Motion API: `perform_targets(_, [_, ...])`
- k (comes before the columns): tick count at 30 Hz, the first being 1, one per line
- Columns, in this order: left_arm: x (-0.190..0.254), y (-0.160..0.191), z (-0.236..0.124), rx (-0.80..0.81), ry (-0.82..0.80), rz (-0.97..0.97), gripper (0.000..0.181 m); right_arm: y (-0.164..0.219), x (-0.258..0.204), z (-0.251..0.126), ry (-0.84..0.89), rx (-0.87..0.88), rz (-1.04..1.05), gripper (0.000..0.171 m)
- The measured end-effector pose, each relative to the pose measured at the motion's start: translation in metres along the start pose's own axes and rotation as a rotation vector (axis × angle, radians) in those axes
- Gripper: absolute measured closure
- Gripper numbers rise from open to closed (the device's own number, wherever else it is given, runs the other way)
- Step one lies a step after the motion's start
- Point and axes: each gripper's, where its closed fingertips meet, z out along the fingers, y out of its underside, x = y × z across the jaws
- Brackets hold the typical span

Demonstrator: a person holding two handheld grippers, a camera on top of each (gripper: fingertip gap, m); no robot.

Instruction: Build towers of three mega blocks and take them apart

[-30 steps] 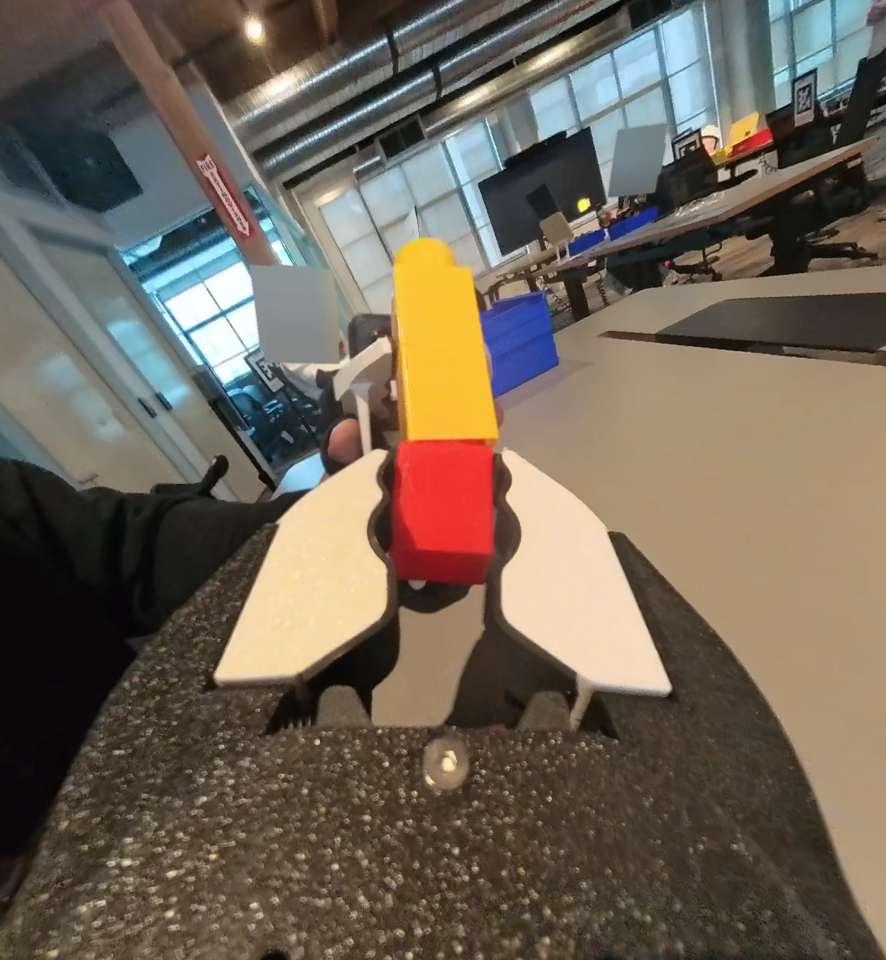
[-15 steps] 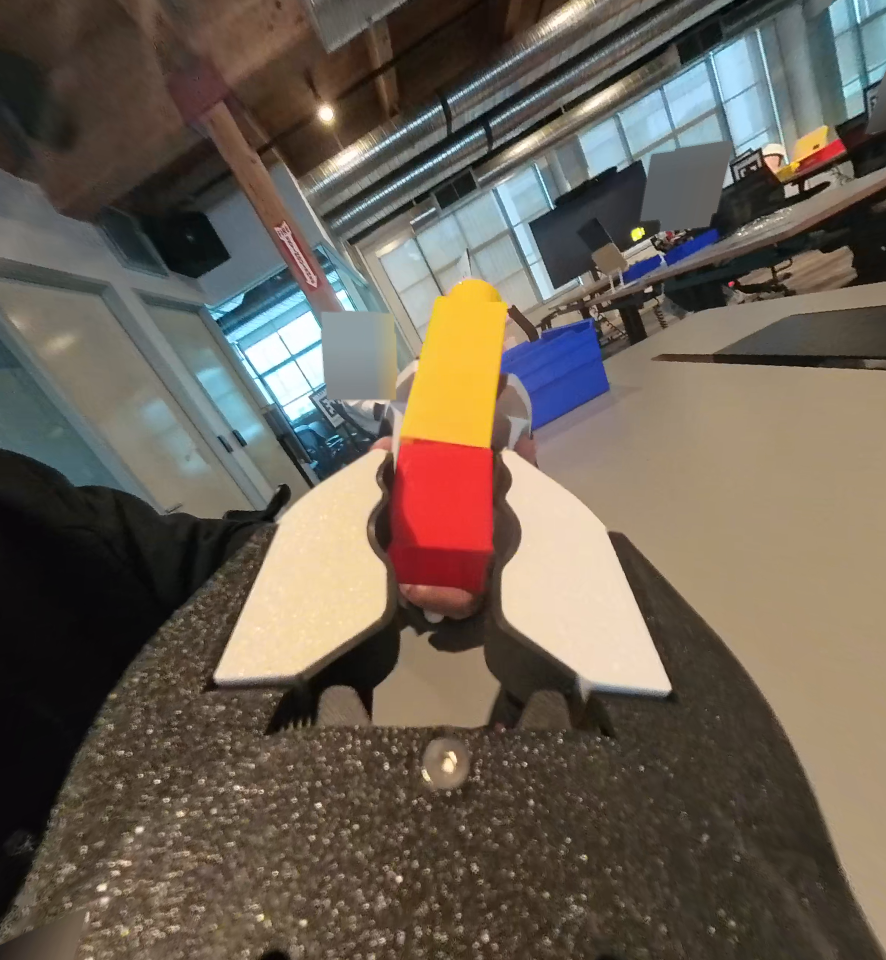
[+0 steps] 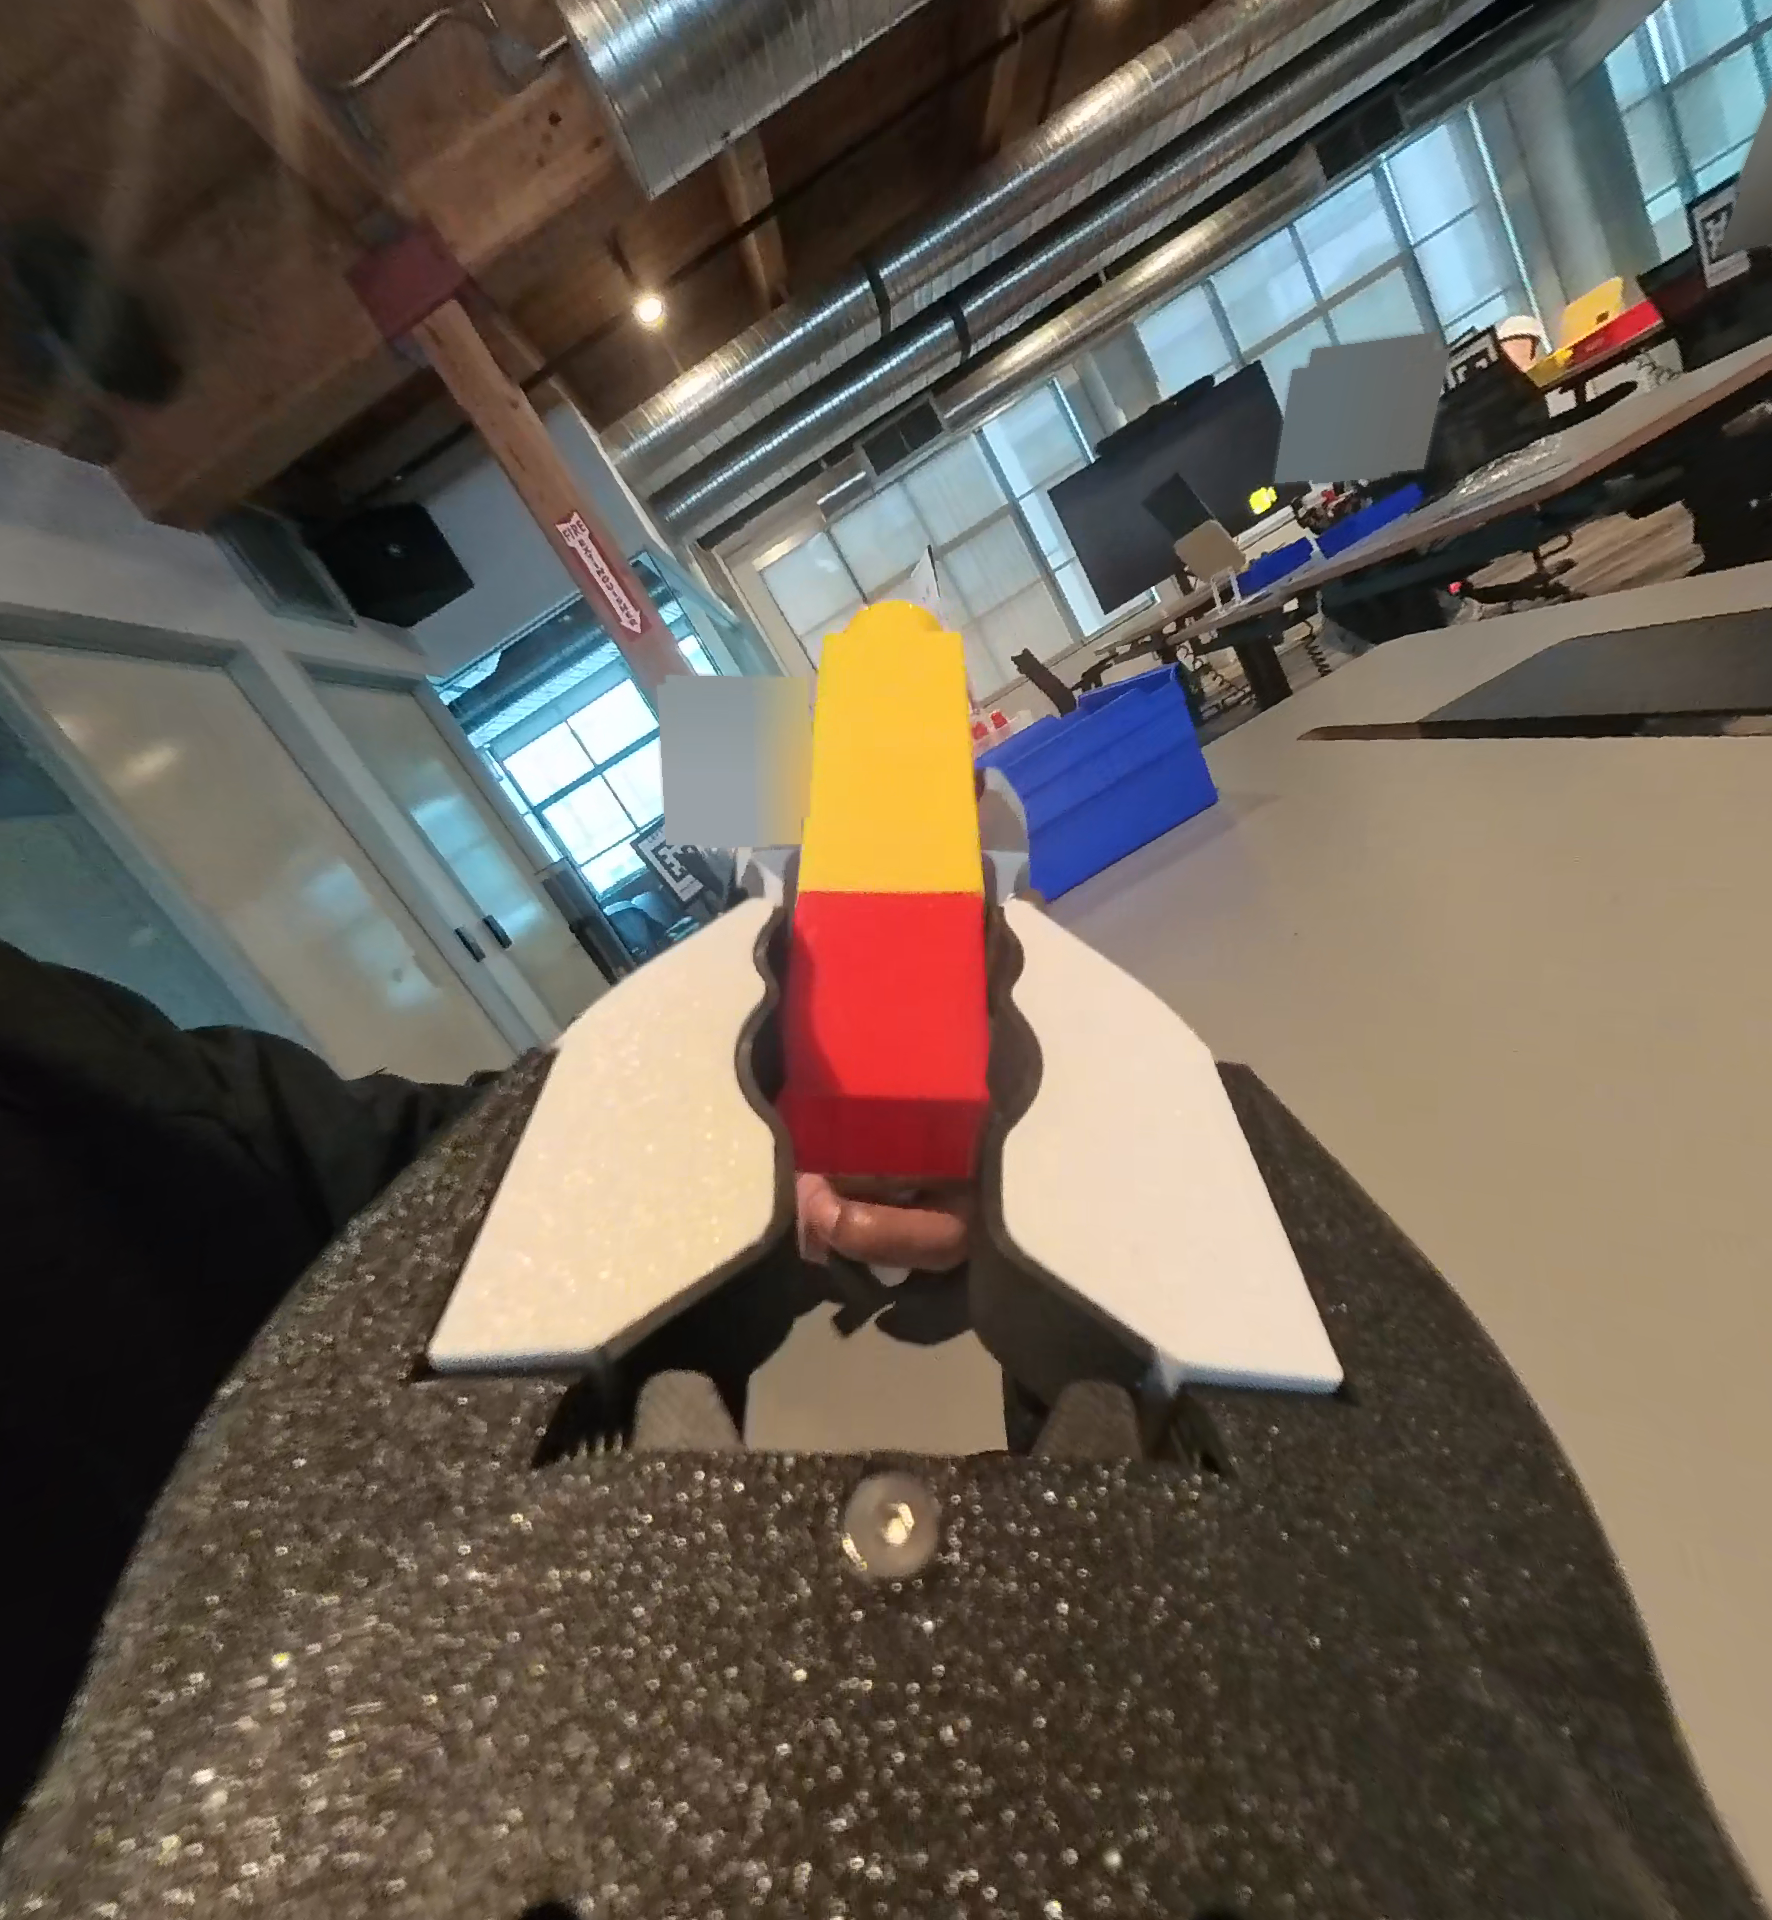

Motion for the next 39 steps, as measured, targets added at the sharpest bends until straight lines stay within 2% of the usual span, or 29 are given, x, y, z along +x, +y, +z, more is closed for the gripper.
perform_targets(6, [0.004,0.002,-0.005,-0.103,0.048,0.098,0.148,0.013,0.001,0.003,-0.012,-0.130,-0.028,0.135])
perform_targets(11, [0.001,-0.005,-0.006,-0.169,-0.014,0.177,0.148,0.018,0.012,-0.004,0.021,-0.228,-0.071,0.114])
perform_targets(14, [-0.010,0.006,-0.009,-0.343,-0.112,0.283,0.147,0.020,0.020,-0.010,0.067,-0.289,-0.149,0.112])
perform_targets(18, [-0.018,0.039,-0.016,-0.639,-0.178,0.500,0.148,0.031,0.022,-0.010,0.073,-0.363,-0.194,0.113])
perform_targets(21, [-0.022,0.059,-0.019,-0.774,-0.204,0.564,0.147,0.041,0.020,-0.006,0.065,-0.417,-0.231,0.114])
perform_targets(24, [-0.019,0.068,-0.017,-0.788,-0.179,0.569,0.147,0.046,0.019,-0.004,0.060,-0.437,-0.255,0.118])
perform_targets(30, [-0.020,0.066,-0.023,-0.769,-0.134,0.506,0.148,0.043,0.024,-0.005,0.087,-0.422,-0.241,0.136])
perform_targets(32, [-0.018,0.063,-0.024,-0.751,-0.105,0.509,0.148,0.043,0.023,-0.007,0.086,-0.423,-0.246,0.136])
perform_targets(35, [-0.011,0.055,-0.026,-0.716,-0.063,0.481,0.135,0.043,0.023,-0.008,0.083,-0.425,-0.248,0.136])
perform_targets(39, [-0.031,0.071,-0.049,-0.918,-0.144,0.490,0.119,0.044,0.023,-0.008,0.077,-0.430,-0.240,0.134])
